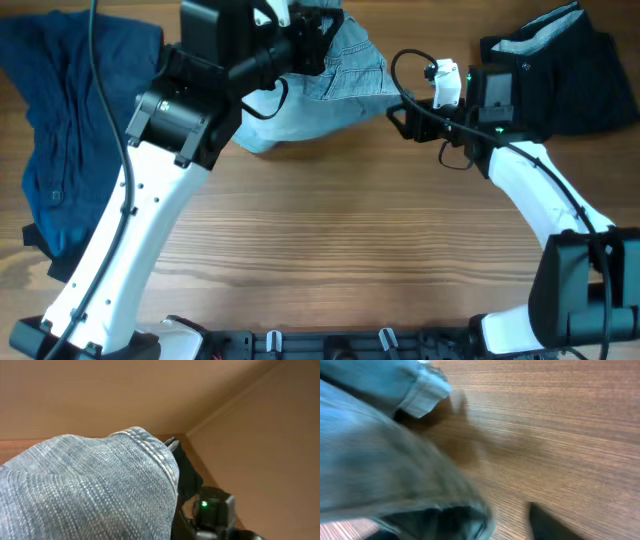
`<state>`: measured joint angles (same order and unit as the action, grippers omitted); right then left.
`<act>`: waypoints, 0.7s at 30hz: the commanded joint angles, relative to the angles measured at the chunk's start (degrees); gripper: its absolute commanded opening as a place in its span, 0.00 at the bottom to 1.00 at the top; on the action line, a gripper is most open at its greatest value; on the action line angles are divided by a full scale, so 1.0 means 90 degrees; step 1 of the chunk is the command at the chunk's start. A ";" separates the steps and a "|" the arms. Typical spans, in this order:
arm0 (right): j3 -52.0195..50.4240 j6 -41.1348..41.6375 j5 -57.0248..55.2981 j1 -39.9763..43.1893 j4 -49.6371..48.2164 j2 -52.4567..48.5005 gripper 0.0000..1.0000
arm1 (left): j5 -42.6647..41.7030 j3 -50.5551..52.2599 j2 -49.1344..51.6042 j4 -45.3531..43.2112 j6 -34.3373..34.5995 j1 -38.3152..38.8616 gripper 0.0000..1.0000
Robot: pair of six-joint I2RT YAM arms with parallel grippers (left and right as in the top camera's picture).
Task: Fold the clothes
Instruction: 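Lift the shorts with both grippers and pull them toward the table center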
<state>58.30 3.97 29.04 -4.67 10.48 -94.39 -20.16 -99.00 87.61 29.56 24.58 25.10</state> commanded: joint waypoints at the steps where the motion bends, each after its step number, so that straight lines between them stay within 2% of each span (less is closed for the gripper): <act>1: -0.0022 0.0146 0.0109 -0.0119 -0.0240 -0.0158 0.49 | -0.0381 -0.0175 -0.0321 -0.0155 -0.0010 -0.0022 0.04; 4: -0.0022 0.0415 0.0549 -0.0172 -0.0607 -0.0155 0.50 | -0.0376 -0.0175 -0.0321 -0.0049 -0.0015 -0.0022 0.04; 6: -0.0022 0.0415 0.0665 -0.0170 -0.0770 -0.0153 0.56 | -0.0374 -0.0175 -0.0321 0.0019 -0.0015 -0.0058 0.04; 8: -0.0022 0.0410 0.0658 -0.0165 -0.0840 -0.0153 0.70 | -0.0352 -0.0175 -0.0318 0.0090 -0.0017 -0.0112 0.04; 11: -0.0022 0.0418 0.0639 -0.0165 -0.1064 -0.0153 0.72 | -0.0355 -0.0175 -0.0318 0.0182 -0.0017 -0.0165 0.04; 12: -0.0022 0.0508 0.0644 -0.0165 -0.1180 -0.0153 0.69 | -0.0352 -0.0175 -0.0318 0.0216 -0.0019 -0.0165 0.04; 14: -0.0022 0.0884 0.0838 -0.0165 -0.1508 -0.0153 0.50 | -0.0240 -0.0175 -0.0318 0.0335 -0.0039 -0.0165 0.04; 16: -0.0022 0.1137 0.1163 -0.0165 -0.1712 -0.0119 0.04 | 0.0073 -0.0175 -0.0318 0.0549 -0.0039 -0.0165 0.04; 21: -0.0012 0.1273 0.1217 -0.0102 -0.1299 0.0578 0.04 | 0.1090 -0.0175 -0.0333 0.1156 -0.0036 -0.0335 0.04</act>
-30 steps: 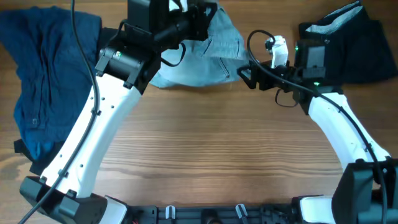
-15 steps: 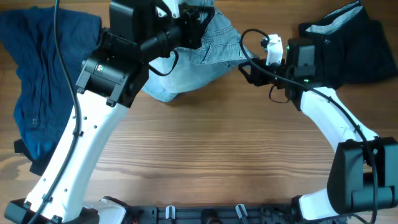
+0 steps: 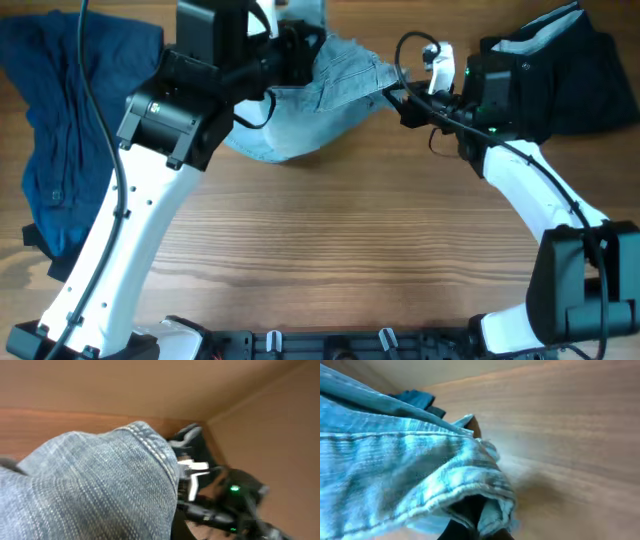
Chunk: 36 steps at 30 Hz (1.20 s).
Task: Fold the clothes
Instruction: 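Lift the shorts with both grippers and pull them toward the table center, then lay the shorts flat on the table and open both grippers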
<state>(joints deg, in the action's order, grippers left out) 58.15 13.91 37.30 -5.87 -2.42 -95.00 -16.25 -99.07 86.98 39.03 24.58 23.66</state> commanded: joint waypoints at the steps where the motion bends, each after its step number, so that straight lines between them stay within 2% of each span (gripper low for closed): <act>1: 0.0010 0.0151 0.0274 0.0078 0.0257 0.0872 0.04 | 0.0656 -0.0168 -0.0274 0.0182 -0.0039 -0.0243 0.04; 5: 0.0148 -0.0039 -0.0357 0.0282 0.1666 0.2093 0.04 | 0.0656 -0.0168 -0.0279 0.0590 -0.0818 -0.0510 0.04; 8: 0.0534 -0.0257 -0.1654 0.0284 0.3133 0.3157 0.04 | 0.0729 -0.0168 -0.0340 0.0729 -0.0877 -0.0682 0.04; 12: 0.1661 -0.0381 -0.2560 0.0284 0.4631 0.3878 0.04 | 0.0750 -0.0168 -0.0826 0.0804 -0.0882 -0.0702 0.04; 15: 0.2550 -0.0386 -0.2982 0.0284 0.5476 0.4068 0.04 | 0.0750 -0.0168 -0.1481 0.0848 -0.1132 -0.0699 0.04; 22: 0.4442 -0.0376 -0.3235 0.0284 0.7470 0.4097 0.04 | 0.0748 -0.0168 -0.3587 0.1105 -0.1141 -0.0699 0.04; 26: 0.5287 -0.0362 -0.3638 0.0284 0.8403 0.4092 0.04 | 0.0750 -0.0168 -0.4138 0.1542 -0.1137 -0.0699 0.04; 30: 0.5758 -0.0364 -0.3706 0.0284 0.8952 0.4065 0.04 | 0.0750 -0.0148 -0.3859 0.2183 -0.1137 -0.0699 0.04; 36: 0.5758 -0.0534 -0.3716 0.0284 0.9377 0.3123 0.04 | 0.0750 -0.0148 -0.2254 0.2905 -0.1139 -0.0702 0.04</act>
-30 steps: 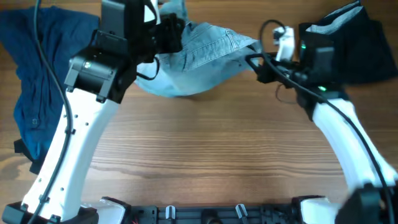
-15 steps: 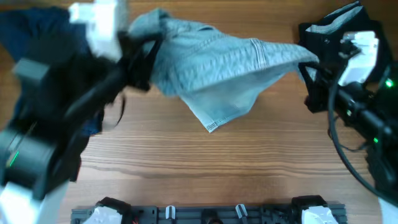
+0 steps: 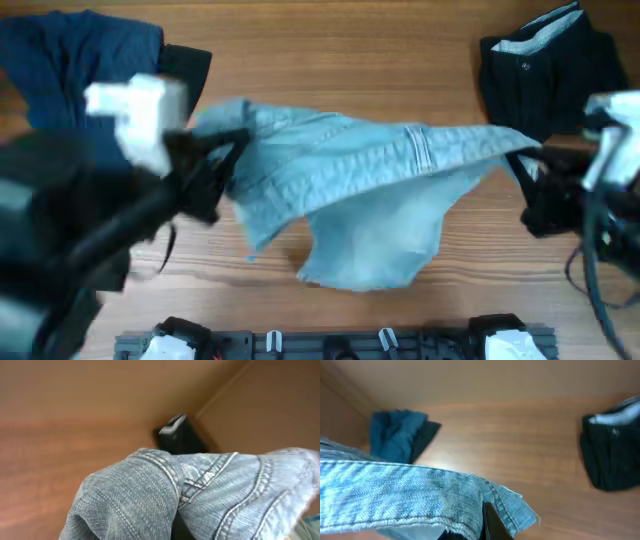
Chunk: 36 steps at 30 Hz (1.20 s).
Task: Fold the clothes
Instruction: 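Lay the shorts flat on the table and open both grippers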
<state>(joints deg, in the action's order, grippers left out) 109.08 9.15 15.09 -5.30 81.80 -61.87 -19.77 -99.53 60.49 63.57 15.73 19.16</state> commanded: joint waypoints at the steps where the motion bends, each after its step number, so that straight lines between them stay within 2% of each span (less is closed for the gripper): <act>1: 0.0100 -0.0027 -0.1251 0.0221 0.0000 -0.0884 0.04 | 0.1146 -0.0097 0.1037 0.0223 -0.0153 -0.0202 0.04; 6: 0.0100 -0.0219 -0.1209 0.0216 -0.0452 -0.2676 0.04 | 0.1168 -0.0097 0.2837 0.0095 -0.0153 -0.0202 0.04; 9: 0.0100 -0.0350 -0.0957 0.0209 -0.1151 -0.3769 0.04 | 0.1168 -0.0097 0.3708 -0.0306 -0.0153 -0.0202 0.04; 16: 0.0100 -0.0328 -0.0840 0.0180 -0.3400 -0.5445 0.04 | 0.1166 -0.0097 0.5226 -0.2152 -0.0027 -0.0202 0.04; 21: 0.0097 0.0005 -0.0843 0.0095 -0.4622 -0.6336 0.05 | 0.1409 -0.0097 0.6178 -0.4109 -0.0039 -0.0202 0.04; 22: 0.0097 0.0136 -0.0840 0.0092 -0.4838 -0.6496 0.04 | 0.1481 -0.0097 0.6346 -0.4566 -0.0036 -0.0211 0.65; 23: 0.0097 0.0199 -0.0835 0.0090 -0.4928 -0.6584 0.10 | 0.1547 -0.0100 0.6494 -0.4857 -0.0053 -0.0250 1.00; 25: 0.0097 0.0165 -0.0840 0.0090 -0.4903 -0.6615 0.19 | 0.1542 -0.0100 0.6487 -0.4622 -0.0068 -0.0352 1.00; 27: 0.0097 0.0146 -0.0840 0.0090 -0.4850 -0.6601 0.21 | 0.1508 -0.0100 0.6309 -0.3917 -0.0056 -0.0542 1.00; 31: 0.0097 0.0063 -0.0828 0.0090 -0.4651 -0.6603 0.27 | 0.1474 -0.0100 0.5991 -0.1685 -0.0063 -0.1115 1.00; 33: 0.0097 -0.0029 -0.0760 0.0090 -0.4597 -0.6603 0.35 | 0.1477 -0.0090 0.6008 -0.0775 -0.0308 -0.1469 1.00; 36: 0.0097 -0.0051 -0.0665 0.0090 -0.4498 -0.6603 0.49 | 0.1460 0.0138 0.6033 -0.0539 -0.0678 -0.1953 1.00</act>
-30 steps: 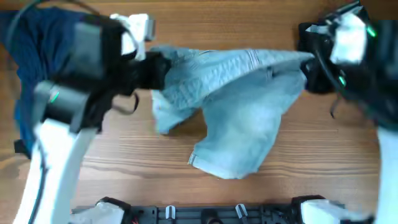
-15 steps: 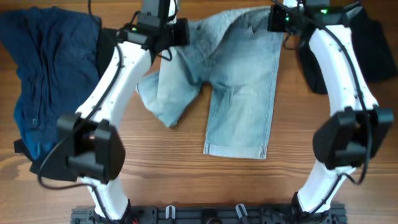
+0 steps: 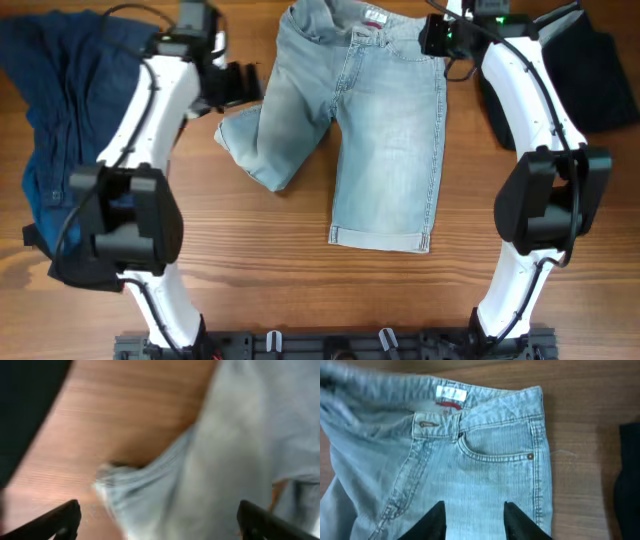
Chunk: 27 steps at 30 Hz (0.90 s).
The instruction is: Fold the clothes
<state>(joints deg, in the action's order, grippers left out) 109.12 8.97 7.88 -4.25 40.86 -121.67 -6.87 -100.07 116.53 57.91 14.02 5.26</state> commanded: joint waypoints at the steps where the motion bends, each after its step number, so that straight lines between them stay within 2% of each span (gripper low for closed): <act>1: 0.0092 -0.0027 0.0219 -0.0027 0.0070 0.0041 0.55 | -0.0022 0.0282 -0.0170 0.0019 -0.0692 -0.0505 1.00; 3: 0.0092 -0.0078 0.0542 -0.0027 0.0168 0.0041 0.66 | -0.0267 0.0491 -0.0049 -0.0182 -0.1246 -0.0648 1.00; 5: 0.0092 -0.0165 0.0699 -0.0027 0.0282 0.0041 0.69 | -0.0435 0.0622 0.0090 -0.0330 -0.1649 -0.0663 1.00; 10: 0.0092 -0.0168 0.0719 -0.0027 0.0539 0.0044 0.69 | -0.0542 0.0697 0.0563 -0.0464 -0.2103 -0.0663 0.86; 13: 0.0092 -0.0333 0.1127 -0.0027 0.0602 0.0044 0.69 | -0.1052 0.0697 0.0988 -0.0505 -0.2249 -0.0639 0.76; 16: 0.0092 -0.0330 0.1263 -0.0027 0.0619 0.0044 0.69 | -0.1139 0.0704 0.1185 -0.0471 -0.2246 -0.0590 0.54; 17: 0.0092 -0.0333 0.1282 -0.0027 0.0639 0.0044 0.69 | -0.1144 0.0704 0.1197 -0.0427 -0.2246 -0.0566 0.41; 18: 0.0092 -0.0330 0.1280 -0.0027 0.0656 0.0044 0.69 | -0.1144 0.0704 0.1197 -0.0376 -0.2244 -0.0546 0.17; 19: 0.0092 -0.0333 0.1280 -0.0027 0.0675 0.0049 0.70 | -0.1141 0.0702 0.1188 -0.0267 -0.2191 -0.0527 0.04; 21: 0.0092 -0.0330 0.1280 -0.0027 0.0719 0.0053 0.70 | -0.1139 0.0702 0.1107 0.0153 -0.1950 -0.0527 0.04; 25: 0.0092 -0.0311 0.1280 -0.0027 0.0777 0.0053 0.70 | -0.1139 0.0702 0.0716 0.1277 -0.0918 -0.0663 0.04; 27: 0.0095 -0.0311 0.1280 -0.0027 0.0850 0.0053 0.70 | -0.1139 0.0702 0.0481 0.1702 -0.0831 -0.0699 0.04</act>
<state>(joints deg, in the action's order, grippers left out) 109.12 7.18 18.02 -4.25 47.90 -121.67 -16.45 -94.00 125.60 70.52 2.44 -0.19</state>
